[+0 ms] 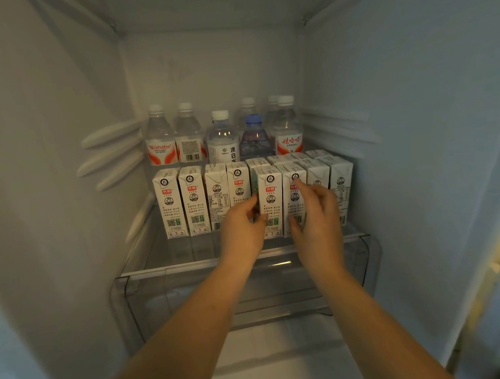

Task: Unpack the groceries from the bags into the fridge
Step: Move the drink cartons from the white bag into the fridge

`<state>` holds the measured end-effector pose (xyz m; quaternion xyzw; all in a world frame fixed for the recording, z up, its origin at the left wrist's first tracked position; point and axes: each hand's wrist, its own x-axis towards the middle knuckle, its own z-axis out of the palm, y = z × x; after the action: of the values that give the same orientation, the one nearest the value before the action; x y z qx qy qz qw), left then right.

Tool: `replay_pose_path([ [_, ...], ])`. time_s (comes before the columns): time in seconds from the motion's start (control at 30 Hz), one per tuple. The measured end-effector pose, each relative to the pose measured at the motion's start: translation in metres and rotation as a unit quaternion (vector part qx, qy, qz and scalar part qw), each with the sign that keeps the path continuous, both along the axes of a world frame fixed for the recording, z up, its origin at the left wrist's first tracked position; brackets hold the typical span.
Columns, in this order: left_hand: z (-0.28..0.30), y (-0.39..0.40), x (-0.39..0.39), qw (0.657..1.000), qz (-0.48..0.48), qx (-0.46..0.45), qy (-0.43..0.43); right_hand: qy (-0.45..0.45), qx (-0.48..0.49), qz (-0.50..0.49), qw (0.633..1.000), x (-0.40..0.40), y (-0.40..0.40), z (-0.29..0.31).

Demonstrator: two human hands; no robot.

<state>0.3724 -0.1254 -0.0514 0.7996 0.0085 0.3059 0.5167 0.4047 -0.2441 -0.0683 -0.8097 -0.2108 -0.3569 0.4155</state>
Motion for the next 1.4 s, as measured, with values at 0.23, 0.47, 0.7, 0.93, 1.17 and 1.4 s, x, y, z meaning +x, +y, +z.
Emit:
replay_pose_path([
  [0.23,-0.004,0.001,0.005,1.000,0.014,0.020,-0.009,0.021,0.019,-0.014,0.999,0.004,0.000,0.000],
  [0.47,-0.003,0.000,0.005,0.999,0.019,0.030,-0.006,0.050,0.005,-0.006,0.999,0.005,-0.002,0.001],
  [0.7,-0.004,0.003,-0.019,1.000,-0.004,0.010,-0.015,0.108,0.013,0.058,0.992,-0.023,-0.022,0.005],
  [0.93,-0.015,0.015,-0.080,0.987,0.000,0.153,-0.048,0.082,-0.098,0.044,0.991,-0.070,-0.045,0.007],
  [1.17,-0.032,0.011,-0.171,0.962,-0.073,0.256,0.065,0.117,-0.166,0.014,0.979,-0.161,-0.066,-0.008],
  [1.4,-0.071,-0.029,-0.247,0.921,-0.122,0.359,0.091,0.197,-0.219,-0.061,0.953,-0.274,-0.115,-0.043],
])
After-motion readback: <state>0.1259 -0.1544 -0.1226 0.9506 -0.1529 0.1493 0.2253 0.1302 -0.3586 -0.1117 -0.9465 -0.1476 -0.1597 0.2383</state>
